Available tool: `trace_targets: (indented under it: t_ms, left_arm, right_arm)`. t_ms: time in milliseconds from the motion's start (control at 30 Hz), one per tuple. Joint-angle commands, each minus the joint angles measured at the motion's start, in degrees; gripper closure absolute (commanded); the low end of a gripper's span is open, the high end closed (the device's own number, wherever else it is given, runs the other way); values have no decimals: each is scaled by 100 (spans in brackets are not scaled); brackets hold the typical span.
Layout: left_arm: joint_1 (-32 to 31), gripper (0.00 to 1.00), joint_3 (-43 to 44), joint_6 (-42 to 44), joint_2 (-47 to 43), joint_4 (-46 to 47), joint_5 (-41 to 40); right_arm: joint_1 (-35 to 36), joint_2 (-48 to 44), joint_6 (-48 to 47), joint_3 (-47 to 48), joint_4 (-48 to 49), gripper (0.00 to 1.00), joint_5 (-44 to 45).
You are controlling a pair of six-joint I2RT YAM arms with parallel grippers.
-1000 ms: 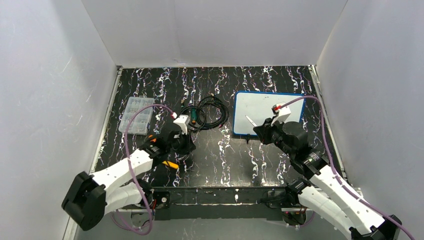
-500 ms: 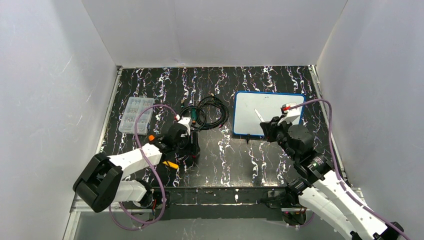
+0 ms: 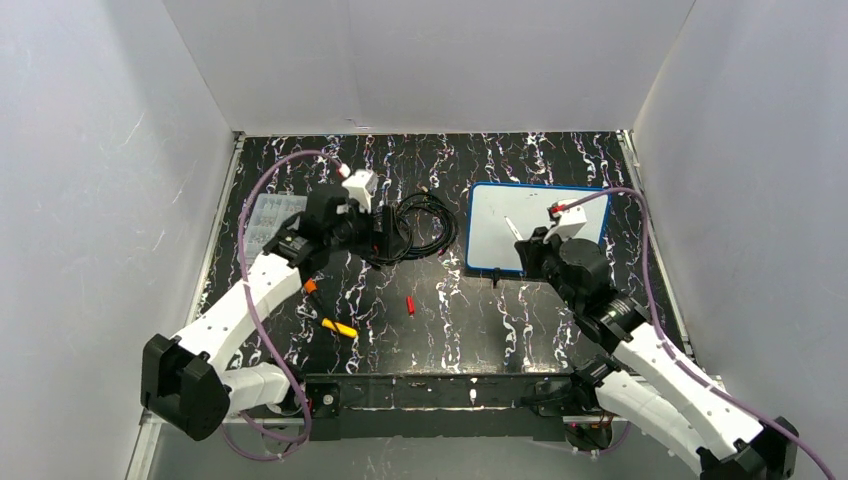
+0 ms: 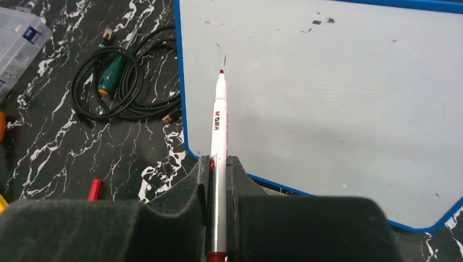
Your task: Write a sentence on the whiteboard
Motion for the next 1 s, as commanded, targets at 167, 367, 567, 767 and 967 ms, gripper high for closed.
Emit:
trace_targets:
  t_ms: [167, 367, 567, 767, 967]
  left_arm:
    - [344, 14, 421, 1123, -447, -672, -65]
    - [353, 14, 228, 1166, -745, -655, -17]
    - [353, 14, 250, 1123, -776, -665, 94]
    - [353, 14, 241, 1103, -819, -656, 144]
    - [353, 14, 241, 1110, -824, -656, 153]
  right_arm:
    - [38, 994, -24, 451, 1322, 99, -178]
    - [274, 1531, -128, 647, 1678, 99, 155]
    - [465, 1893, -203, 755, 1855, 99, 602]
    - [508, 2147, -255, 772, 2075, 99, 755]
    - [512, 2284, -309, 772, 2159, 99, 840]
